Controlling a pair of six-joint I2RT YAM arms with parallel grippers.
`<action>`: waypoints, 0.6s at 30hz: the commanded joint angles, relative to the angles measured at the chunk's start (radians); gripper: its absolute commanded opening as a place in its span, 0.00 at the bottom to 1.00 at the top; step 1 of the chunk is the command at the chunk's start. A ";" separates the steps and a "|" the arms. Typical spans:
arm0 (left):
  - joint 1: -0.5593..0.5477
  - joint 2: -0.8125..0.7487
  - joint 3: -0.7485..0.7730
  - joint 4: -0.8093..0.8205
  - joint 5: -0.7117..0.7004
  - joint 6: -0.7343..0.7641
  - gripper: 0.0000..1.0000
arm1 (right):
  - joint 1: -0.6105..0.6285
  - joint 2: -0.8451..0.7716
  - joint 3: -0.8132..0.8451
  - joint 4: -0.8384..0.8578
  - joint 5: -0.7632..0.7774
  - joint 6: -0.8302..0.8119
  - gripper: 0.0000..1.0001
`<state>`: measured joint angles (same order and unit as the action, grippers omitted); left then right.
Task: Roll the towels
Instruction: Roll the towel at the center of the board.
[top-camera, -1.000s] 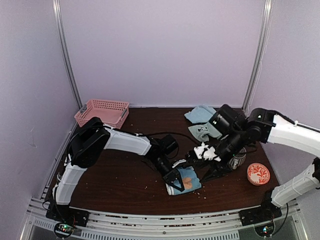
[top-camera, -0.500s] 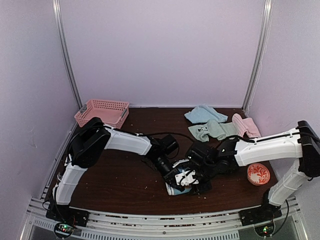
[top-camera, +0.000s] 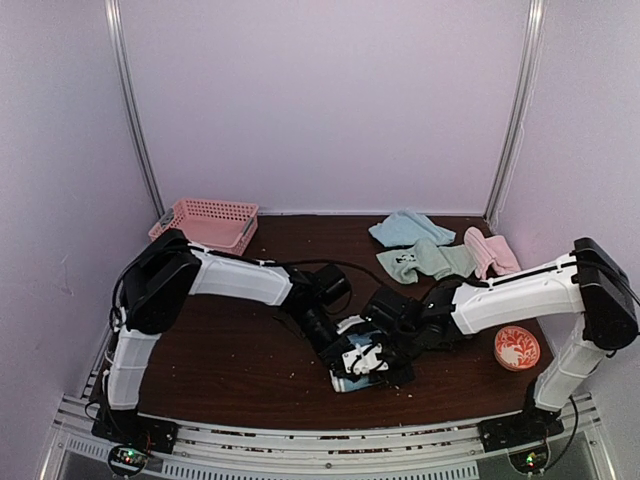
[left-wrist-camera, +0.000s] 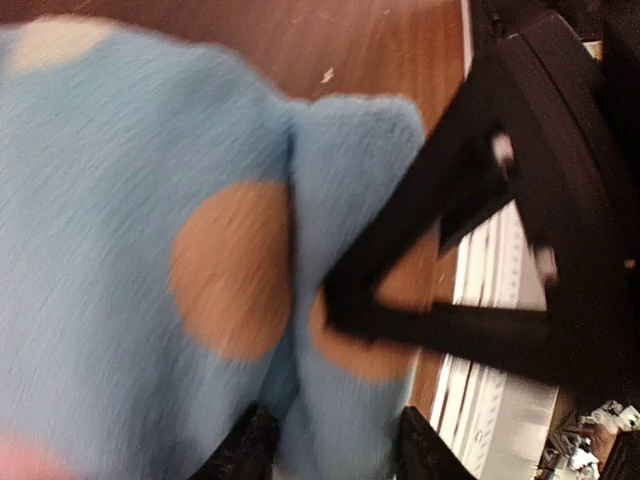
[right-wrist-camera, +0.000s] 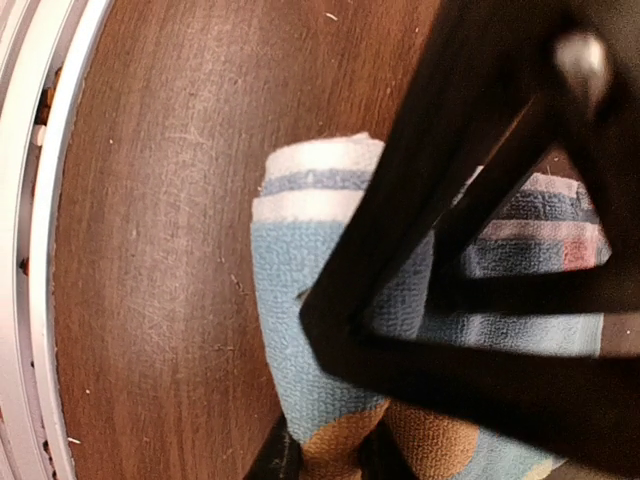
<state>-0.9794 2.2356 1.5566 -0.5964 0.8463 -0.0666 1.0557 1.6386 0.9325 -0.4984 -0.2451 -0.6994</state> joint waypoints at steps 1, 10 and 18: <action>0.059 -0.164 -0.120 -0.012 -0.216 0.018 0.43 | -0.035 0.088 0.054 -0.196 -0.183 0.028 0.08; 0.052 -0.648 -0.419 0.289 -0.663 -0.029 0.47 | -0.260 0.379 0.345 -0.459 -0.461 0.052 0.07; -0.160 -0.696 -0.496 0.430 -0.712 0.207 0.56 | -0.322 0.633 0.564 -0.671 -0.549 -0.013 0.09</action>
<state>-1.0370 1.4326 1.0409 -0.2501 0.2111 -0.0040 0.7475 2.1441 1.4719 -1.0801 -0.8436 -0.6704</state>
